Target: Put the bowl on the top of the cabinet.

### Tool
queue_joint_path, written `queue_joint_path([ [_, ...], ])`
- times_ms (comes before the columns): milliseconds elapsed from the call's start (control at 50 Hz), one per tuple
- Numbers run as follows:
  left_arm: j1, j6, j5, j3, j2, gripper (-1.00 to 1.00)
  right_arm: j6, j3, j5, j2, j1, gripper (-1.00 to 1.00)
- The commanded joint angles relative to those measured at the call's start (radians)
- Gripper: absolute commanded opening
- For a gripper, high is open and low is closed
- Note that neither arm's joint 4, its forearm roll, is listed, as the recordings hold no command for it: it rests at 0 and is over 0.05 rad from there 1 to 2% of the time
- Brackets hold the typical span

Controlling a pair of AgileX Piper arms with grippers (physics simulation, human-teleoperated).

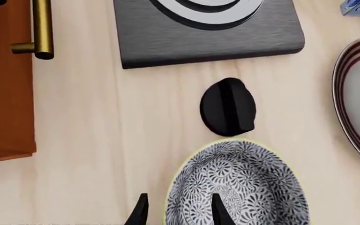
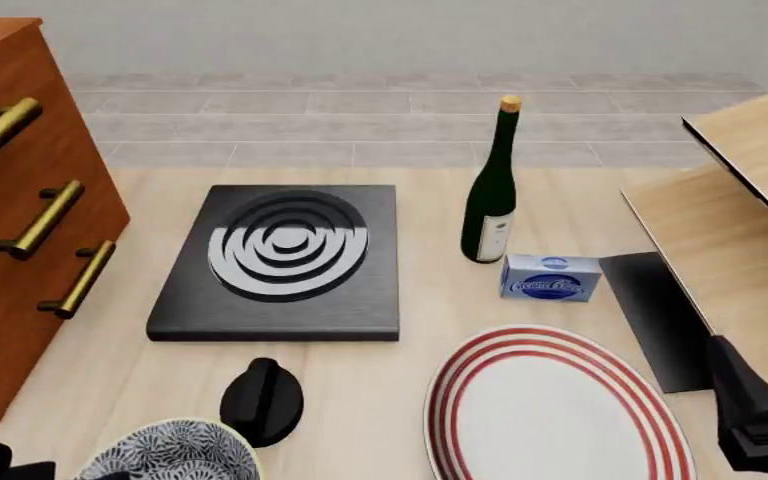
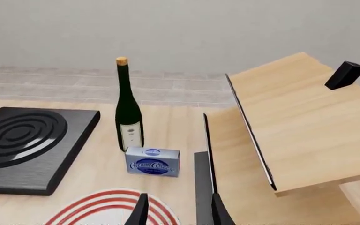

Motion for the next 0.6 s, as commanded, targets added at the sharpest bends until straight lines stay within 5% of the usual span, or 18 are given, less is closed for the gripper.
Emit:
queue_joint_path([
  [20, 0.001, -0.013, 0.004, 0.013, -0.006, 1.0, -0.001, 0.0, 0.018, -0.013, 0.001, 1.0],
  [600, -0.014, -0.055, -0.011, 0.072, -0.035, 1.0, -0.001, 0.0, 0.018, -0.013, 0.001, 1.0],
])
